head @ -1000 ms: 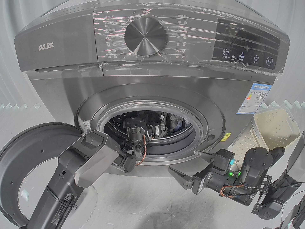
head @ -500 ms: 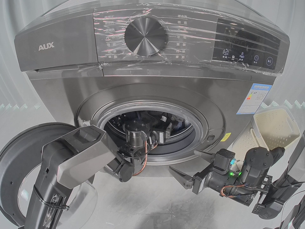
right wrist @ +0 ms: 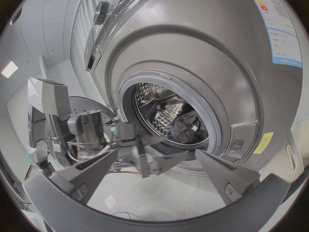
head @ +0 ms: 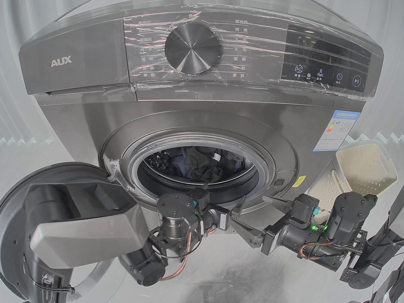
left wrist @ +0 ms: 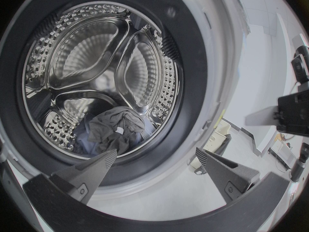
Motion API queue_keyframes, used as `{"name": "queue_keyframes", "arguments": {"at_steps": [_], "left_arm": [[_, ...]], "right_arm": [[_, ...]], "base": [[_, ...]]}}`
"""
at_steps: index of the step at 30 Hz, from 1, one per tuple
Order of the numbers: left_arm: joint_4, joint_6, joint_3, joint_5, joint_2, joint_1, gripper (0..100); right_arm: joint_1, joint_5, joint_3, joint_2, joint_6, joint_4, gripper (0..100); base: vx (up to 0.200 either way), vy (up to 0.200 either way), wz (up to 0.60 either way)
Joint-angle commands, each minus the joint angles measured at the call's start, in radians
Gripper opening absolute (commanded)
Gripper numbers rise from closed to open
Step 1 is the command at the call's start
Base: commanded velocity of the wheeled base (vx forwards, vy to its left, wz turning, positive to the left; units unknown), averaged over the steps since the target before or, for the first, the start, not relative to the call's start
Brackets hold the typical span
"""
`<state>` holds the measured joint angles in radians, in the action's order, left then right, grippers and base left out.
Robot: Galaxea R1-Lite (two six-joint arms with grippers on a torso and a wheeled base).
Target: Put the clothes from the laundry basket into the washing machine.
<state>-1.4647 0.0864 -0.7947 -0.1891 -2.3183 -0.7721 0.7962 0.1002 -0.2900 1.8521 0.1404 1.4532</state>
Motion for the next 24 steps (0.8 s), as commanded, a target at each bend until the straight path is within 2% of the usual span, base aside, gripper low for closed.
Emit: {"name": "queue_keyframes", "arguments": {"at_steps": [1,5,9,12,16,19,23,24], "left_arm": [[-0.086,0.015,0.278,0.0,0.237,-0.065,100],[-0.085,0.076,0.411,-0.001,0.396,-0.07,100],[-0.085,0.087,0.485,-0.001,0.494,-0.056,100],[-0.085,0.082,0.519,-0.004,0.559,-0.056,100],[-0.085,0.076,0.563,-0.004,0.626,-0.055,100],[-0.085,0.075,0.601,0.0,0.682,-0.007,100],[-0.085,0.053,0.635,0.002,0.723,0.037,100],[-0.085,0.029,0.657,0.004,0.744,0.059,100]], "right_arm": [[-0.009,-0.002,0.032,-0.053,0.001,-0.001,100],[-0.025,-0.002,0.054,-0.094,0.001,-0.001,100],[-0.029,0.003,0.094,-0.156,-0.001,0.001,100],[-0.043,0.012,0.109,-0.217,0.001,-0.008,100],[-0.117,0.012,0.143,-0.281,-0.007,-0.014,100],[-0.19,0.01,0.187,-0.346,-0.015,-0.017,100],[-0.215,0.01,0.227,-0.398,-0.025,-0.02,100],[-0.218,0.012,0.246,-0.419,-0.028,-0.03,100]], "base": [[0.0,0.0,0.0],[0.0,0.0,0.0],[0.0,0.0,0.0],[0.0,0.0,0.0],[0.0,0.0,0.0],[0.0,0.0,0.0],[-0.05,0.0,0.0],[-0.2,0.0,0.0]]}}
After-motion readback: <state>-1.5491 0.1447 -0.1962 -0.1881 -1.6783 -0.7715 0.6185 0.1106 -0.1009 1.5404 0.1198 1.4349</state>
